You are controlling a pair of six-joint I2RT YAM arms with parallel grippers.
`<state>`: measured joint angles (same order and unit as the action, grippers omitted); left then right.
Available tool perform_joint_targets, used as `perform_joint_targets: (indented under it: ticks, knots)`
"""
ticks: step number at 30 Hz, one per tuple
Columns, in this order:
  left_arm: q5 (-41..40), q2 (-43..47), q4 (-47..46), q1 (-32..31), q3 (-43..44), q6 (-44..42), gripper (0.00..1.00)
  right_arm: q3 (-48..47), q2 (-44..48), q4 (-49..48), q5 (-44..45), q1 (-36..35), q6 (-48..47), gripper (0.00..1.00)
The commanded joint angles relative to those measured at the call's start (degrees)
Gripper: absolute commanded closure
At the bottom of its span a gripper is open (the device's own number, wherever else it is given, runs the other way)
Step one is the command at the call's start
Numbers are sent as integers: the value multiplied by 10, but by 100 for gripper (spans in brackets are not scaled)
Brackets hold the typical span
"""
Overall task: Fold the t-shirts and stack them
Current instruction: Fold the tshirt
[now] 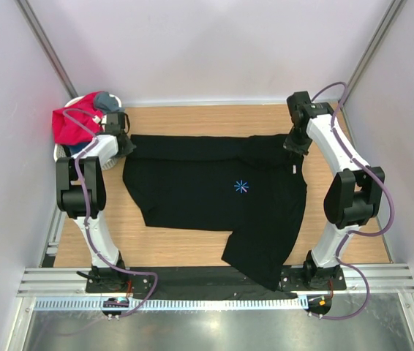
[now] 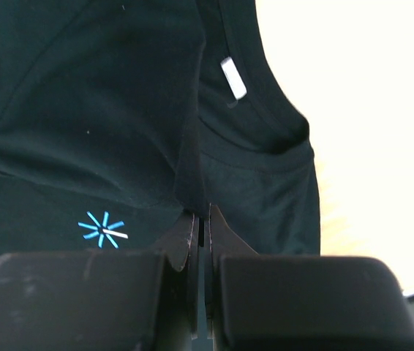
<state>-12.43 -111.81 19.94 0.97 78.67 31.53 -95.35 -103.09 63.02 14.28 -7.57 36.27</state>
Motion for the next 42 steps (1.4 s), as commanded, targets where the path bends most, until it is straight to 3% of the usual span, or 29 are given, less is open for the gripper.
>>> perform_joint_targets:
  ticks: [1,11,25,39,42]
  knots:
    - [-35,-10,21,6,20,6,100,-10,23,40,15,-10,25,99]
    - [-35,-12,23,5,17,6,100,39,43,51,6,-25,39,99]
    - [-41,-17,26,1,19,9,100,-26,17,105,26,-50,44,99]
    - [-23,-32,41,-3,43,-2,100,142,14,25,35,-53,17,99]
    - [-32,-32,55,-22,59,-13,83,136,1,24,41,-53,-2,95]
